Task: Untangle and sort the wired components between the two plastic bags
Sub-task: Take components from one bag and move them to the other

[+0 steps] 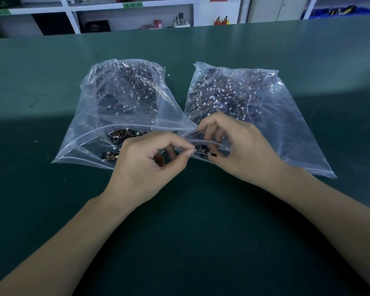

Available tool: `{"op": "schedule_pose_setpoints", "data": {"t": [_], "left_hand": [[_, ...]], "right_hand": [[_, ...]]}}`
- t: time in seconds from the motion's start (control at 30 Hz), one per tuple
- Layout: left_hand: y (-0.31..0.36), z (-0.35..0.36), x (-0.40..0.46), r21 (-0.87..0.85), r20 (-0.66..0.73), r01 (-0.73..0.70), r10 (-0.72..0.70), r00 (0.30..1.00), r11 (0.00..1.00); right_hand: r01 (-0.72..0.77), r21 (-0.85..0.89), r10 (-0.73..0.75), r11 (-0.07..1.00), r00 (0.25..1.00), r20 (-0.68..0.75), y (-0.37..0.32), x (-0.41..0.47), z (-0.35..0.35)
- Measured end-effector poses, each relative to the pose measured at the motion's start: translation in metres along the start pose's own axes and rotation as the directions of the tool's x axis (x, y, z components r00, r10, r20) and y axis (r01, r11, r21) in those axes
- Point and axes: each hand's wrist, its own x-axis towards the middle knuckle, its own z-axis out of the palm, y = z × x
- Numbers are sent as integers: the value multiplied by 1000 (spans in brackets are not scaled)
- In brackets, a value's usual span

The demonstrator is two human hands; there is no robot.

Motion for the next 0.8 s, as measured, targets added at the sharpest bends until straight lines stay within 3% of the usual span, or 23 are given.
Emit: {"op": "schedule_pose_setpoints", "data": {"t": [0.33, 0.6, 0.8], "left_hand": [[-7, -4, 3, 220, 41, -47, 39, 998, 974], [3, 3, 1, 526, 158, -133, 57, 986, 840], [8, 2, -3, 517, 258, -114, -27, 966, 848]], "right_hand": [[28, -33, -30, 999, 999, -37, 3, -1, 1], [42, -18, -43, 999, 998, -40, 2, -2, 3], [52, -28, -53, 998, 998, -27, 0, -2, 4]]}}
